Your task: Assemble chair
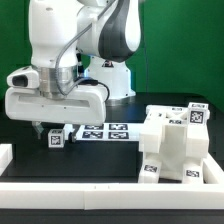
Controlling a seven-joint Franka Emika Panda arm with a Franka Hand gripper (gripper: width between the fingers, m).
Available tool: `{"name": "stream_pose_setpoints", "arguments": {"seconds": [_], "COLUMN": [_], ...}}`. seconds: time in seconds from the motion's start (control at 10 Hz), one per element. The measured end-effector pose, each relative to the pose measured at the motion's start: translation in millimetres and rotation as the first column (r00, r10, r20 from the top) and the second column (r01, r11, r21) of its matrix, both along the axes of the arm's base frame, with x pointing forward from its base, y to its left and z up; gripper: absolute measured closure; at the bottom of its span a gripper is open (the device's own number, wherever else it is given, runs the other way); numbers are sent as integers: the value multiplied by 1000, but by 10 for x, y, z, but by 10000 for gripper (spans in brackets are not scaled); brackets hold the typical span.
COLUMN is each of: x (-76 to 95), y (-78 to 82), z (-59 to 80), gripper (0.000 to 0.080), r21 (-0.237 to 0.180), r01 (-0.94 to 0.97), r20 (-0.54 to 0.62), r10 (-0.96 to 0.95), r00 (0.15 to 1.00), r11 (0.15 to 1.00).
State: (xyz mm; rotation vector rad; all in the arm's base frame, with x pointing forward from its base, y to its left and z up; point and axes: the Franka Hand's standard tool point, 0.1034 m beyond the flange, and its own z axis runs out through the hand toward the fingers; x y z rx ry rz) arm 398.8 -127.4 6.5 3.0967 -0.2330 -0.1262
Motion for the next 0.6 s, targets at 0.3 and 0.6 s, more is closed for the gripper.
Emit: {"name": "stream_pose_setpoints", "arguments": {"seconds": [0.3, 0.6], "x": [-3, 108], "y": [0, -31], "z": [-3, 178], "gripper": [161, 151], "r21": [0, 68], "r01": [0, -12], "r20": [-1, -121], "r10": [0, 20], "r00": [1000, 992], "r11": [1000, 998]}}
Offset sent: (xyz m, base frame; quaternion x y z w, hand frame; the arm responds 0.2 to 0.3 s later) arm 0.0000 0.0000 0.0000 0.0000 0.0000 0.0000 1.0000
